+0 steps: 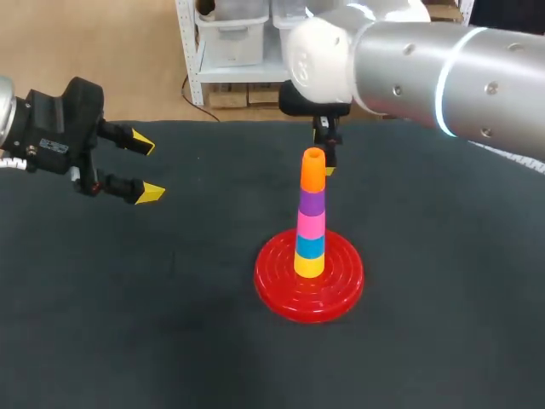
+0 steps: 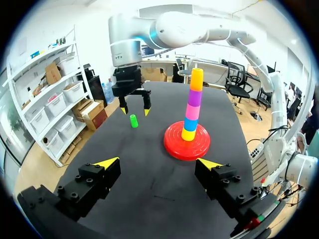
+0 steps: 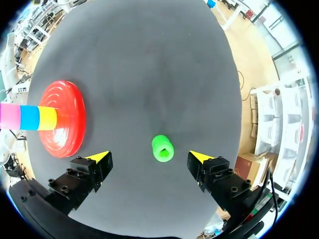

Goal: Pick up and stack the cylinders on the red base in this order: pink,purple,orange,green

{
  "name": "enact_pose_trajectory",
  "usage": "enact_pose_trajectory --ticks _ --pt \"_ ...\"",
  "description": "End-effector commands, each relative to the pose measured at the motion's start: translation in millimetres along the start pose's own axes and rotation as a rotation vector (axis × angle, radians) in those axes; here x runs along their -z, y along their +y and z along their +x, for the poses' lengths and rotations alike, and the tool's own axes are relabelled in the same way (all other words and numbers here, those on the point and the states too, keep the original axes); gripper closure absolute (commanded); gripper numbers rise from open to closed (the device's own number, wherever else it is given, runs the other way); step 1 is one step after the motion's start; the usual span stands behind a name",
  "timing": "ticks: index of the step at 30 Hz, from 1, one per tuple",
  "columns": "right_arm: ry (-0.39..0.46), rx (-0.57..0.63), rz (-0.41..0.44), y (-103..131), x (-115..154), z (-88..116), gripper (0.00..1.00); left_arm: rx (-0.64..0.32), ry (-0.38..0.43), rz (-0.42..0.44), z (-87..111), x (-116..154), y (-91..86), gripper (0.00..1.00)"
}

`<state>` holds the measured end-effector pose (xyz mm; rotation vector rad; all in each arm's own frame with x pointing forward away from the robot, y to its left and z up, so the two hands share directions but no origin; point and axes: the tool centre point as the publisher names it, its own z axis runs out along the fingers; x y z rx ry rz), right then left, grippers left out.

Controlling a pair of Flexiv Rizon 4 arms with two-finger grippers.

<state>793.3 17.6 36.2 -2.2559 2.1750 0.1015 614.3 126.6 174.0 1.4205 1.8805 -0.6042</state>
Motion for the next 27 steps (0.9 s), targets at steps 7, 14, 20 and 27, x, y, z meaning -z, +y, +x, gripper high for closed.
enact_pose_trajectory --ticks 7,14,20,27 --pt "0.029 0.003 -0.059 -17 -6 -7 0.07 -0.003 -0.005 -0.001 2.0 0 -0.1 0.00" --pt "0.031 0.002 -0.065 -21 -9 -7 0.32 -0.003 -0.005 -0.001 2.0 0 -0.1 0.00" --pt "0.037 -0.006 -0.068 -21 -14 -4 0.44 -0.003 -0.005 -0.001 2.0 0 -0.1 0.00" --pt "0.037 -0.010 -0.070 -21 -17 -5 0.50 -0.003 -0.005 -0.001 2.0 0 -0.1 0.00"
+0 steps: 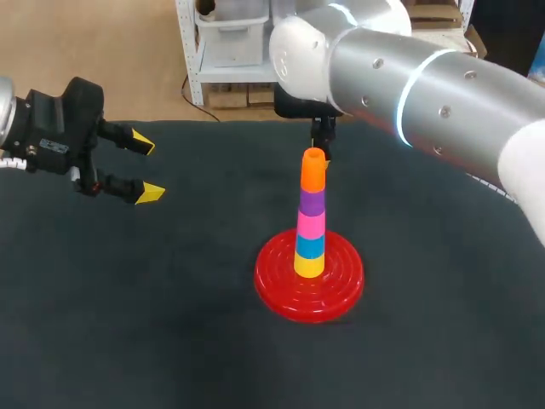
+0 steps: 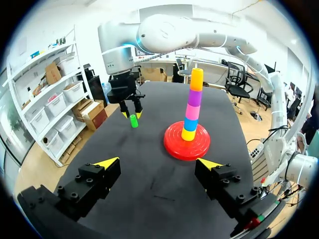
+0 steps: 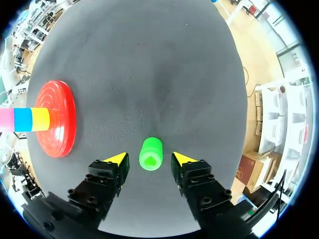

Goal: Pick up and stack the cylinders on the red base in this order: pink,purple,orange,green

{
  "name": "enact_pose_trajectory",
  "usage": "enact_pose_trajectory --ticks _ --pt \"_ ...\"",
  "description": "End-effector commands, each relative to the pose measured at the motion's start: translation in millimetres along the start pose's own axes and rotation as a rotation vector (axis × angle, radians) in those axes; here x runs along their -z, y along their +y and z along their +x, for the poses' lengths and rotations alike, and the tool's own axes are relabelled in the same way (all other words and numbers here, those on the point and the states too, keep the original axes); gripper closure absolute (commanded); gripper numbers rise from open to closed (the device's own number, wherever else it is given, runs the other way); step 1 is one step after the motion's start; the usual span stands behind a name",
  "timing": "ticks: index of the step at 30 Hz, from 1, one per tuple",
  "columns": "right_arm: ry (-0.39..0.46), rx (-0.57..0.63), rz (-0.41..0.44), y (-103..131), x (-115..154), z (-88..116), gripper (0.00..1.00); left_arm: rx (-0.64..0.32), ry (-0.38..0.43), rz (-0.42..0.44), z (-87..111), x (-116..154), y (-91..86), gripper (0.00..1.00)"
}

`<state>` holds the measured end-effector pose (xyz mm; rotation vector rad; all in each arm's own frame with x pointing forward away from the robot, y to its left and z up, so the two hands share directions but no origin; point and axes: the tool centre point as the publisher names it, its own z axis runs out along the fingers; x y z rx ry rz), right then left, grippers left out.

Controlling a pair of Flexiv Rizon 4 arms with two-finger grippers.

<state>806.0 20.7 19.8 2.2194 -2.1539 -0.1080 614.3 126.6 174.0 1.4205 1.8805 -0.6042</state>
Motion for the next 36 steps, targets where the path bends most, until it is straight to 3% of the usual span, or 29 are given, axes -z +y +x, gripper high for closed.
enact_pose_trajectory --ticks 1,4,9,15,17,23,26,30,36 --pt "0.004 -0.002 -0.027 -8 0 -3 0.49 -0.003 -0.005 -0.002 2.0 0 -0.1 0.00" --pt "0.001 0.000 -0.024 -9 0 -5 0.47 -0.003 -0.005 -0.002 2.0 0 -0.1 0.00" --pt "-0.001 0.000 -0.023 -11 0 -7 0.54 -0.003 -0.005 -0.002 2.0 0 -0.1 0.00" --pt "0.003 -0.009 -0.027 -12 -1 -7 0.77 -0.003 -0.005 -0.002 2.0 0 -0.1 0.00" --pt "0.005 -0.012 -0.025 -12 -1 -7 1.00 -0.003 -0.005 -0.002 2.0 0 -0.1 0.00" --pt "0.008 -0.016 -0.010 -12 4 -7 1.00 -0.003 -0.005 -0.002 2.0 0 -0.1 0.00" --pt "-0.007 -0.009 0.028 -8 29 -7 1.00 -0.003 -0.005 -0.002 2.0 0 -0.1 0.00" --pt "-0.042 0.029 0.085 6 86 -7 1.00 -0.003 -0.005 -0.002 2.0 0 -0.1 0.00" --pt "-0.069 0.200 0.192 56 183 -11 1.00 -0.003 -0.005 -0.002 2.0 0 -0.1 0.00"
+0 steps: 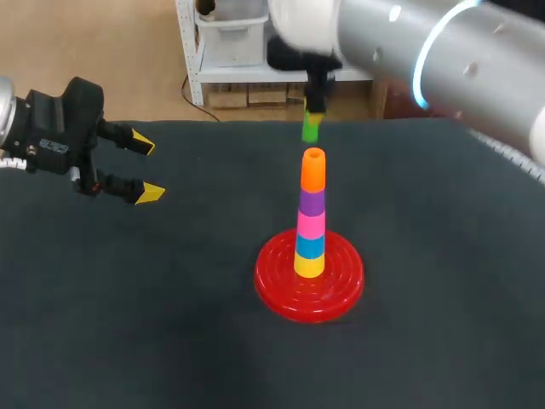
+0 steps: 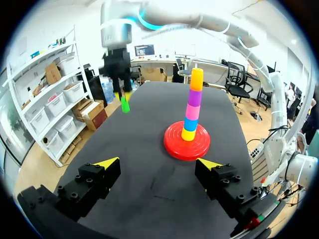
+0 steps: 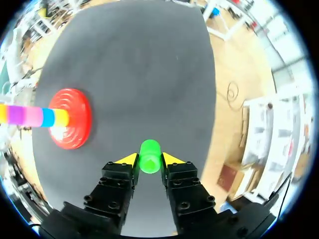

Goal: Pick up and stack the cylinders on the red base in this order: pink,purple,orange,green

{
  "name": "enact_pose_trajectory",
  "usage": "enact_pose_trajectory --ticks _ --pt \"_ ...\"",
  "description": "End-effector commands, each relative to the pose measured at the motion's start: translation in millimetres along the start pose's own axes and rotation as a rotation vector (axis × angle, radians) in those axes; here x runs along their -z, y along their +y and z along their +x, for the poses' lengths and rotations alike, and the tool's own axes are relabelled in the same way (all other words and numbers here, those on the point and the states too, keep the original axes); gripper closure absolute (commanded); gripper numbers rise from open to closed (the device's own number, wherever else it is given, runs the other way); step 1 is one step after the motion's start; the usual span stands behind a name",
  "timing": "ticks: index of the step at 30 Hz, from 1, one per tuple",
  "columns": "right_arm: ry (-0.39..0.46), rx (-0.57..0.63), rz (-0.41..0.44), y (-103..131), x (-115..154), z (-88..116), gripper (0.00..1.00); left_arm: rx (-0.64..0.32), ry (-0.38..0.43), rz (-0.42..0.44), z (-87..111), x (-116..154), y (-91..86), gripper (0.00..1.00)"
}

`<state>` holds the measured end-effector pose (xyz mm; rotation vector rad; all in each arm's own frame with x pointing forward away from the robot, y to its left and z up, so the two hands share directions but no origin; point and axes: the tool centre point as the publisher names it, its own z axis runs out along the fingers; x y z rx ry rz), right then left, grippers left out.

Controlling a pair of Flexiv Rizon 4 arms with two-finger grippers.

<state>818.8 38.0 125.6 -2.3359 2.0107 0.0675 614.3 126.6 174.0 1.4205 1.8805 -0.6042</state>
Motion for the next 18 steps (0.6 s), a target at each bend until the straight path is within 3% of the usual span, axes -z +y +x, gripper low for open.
enact_pose_trajectory --ticks 1,4,10,14,18 --pt "-0.028 0.110 0.112 62 97 -6 1.00 -0.003 -0.005 -0.001 2.1 0 -0.1 0.00" --pt "-0.043 0.192 0.147 89 134 -15 1.00 -0.003 -0.005 -0.001 2.1 0 -0.1 0.00" --pt "-0.034 0.327 0.166 140 179 -25 1.00 -0.003 -0.005 -0.001 2.1 0 -0.1 0.00" --pt "-0.081 0.392 0.137 167 192 -31 1.00 -0.003 -0.005 -0.001 2.1 0 -0.1 0.00" --pt "-0.121 0.399 0.122 177 194 -31 1.00 -0.003 -0.005 -0.001 2.1 0 -0.1 0.00"
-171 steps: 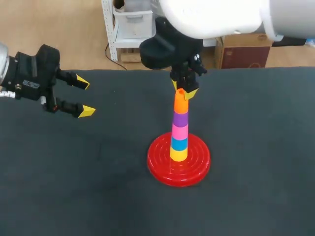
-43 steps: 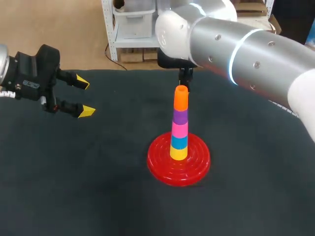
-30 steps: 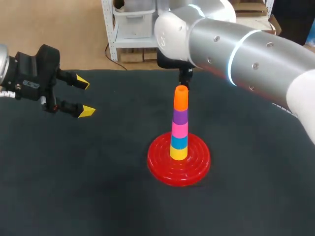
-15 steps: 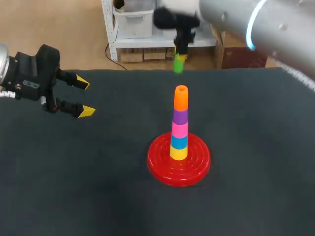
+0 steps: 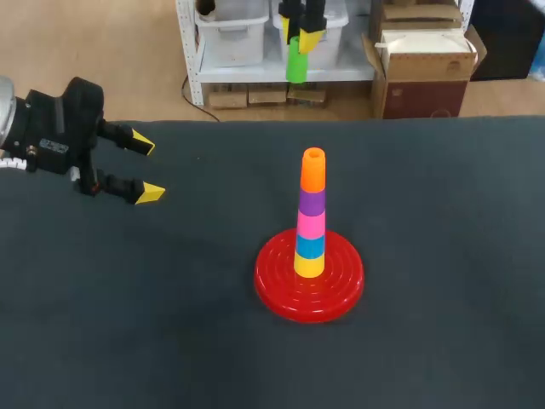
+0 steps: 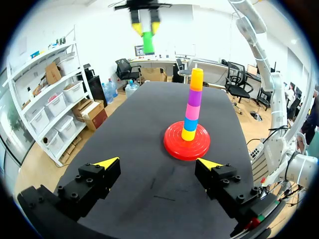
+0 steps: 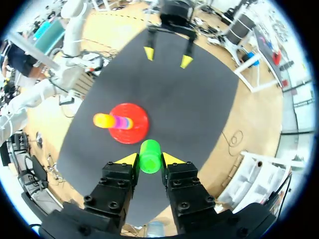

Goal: Pick up and stack the cylinders on the red base in this order: pink,purple,orange,green

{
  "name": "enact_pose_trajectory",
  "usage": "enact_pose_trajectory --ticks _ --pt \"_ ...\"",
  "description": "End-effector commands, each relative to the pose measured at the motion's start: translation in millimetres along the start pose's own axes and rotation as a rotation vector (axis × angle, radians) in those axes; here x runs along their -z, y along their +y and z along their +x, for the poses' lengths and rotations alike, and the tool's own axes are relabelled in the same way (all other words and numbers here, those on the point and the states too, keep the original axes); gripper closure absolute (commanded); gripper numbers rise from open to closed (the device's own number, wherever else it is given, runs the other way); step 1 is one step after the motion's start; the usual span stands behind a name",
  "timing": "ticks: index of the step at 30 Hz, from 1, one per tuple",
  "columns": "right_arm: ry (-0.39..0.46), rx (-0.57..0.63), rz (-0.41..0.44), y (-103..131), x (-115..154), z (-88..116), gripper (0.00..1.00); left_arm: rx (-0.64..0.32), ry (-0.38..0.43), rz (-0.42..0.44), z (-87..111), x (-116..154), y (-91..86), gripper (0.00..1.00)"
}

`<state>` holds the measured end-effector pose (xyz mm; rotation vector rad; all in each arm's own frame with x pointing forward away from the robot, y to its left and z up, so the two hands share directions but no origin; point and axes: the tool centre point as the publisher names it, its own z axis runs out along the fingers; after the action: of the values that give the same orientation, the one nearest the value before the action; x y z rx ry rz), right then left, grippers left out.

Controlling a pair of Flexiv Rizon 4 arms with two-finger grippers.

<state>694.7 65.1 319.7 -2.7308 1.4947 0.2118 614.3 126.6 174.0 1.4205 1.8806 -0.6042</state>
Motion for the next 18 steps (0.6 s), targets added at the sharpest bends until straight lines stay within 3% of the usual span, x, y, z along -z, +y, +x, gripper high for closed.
enact_pose_trajectory --ticks 1,4,7,18 --pt "-0.045 -0.009 0.238 69 -4 1 1.00 -0.003 -0.005 -0.001 2.0 0 -0.1 0.00" --pt "-0.043 -0.096 0.279 66 -2 15 1.00 -0.003 -0.005 -0.001 2.0 0 -0.1 0.00" --pt "-0.043 -0.096 0.279 66 -2 15 0.97 -0.003 -0.005 -0.001 2.0 0 -0.1 0.00" --pt "-0.043 -0.096 0.279 66 -2 15 1.00 -0.003 -0.005 -0.001 2.0 0 -0.1 0.00"
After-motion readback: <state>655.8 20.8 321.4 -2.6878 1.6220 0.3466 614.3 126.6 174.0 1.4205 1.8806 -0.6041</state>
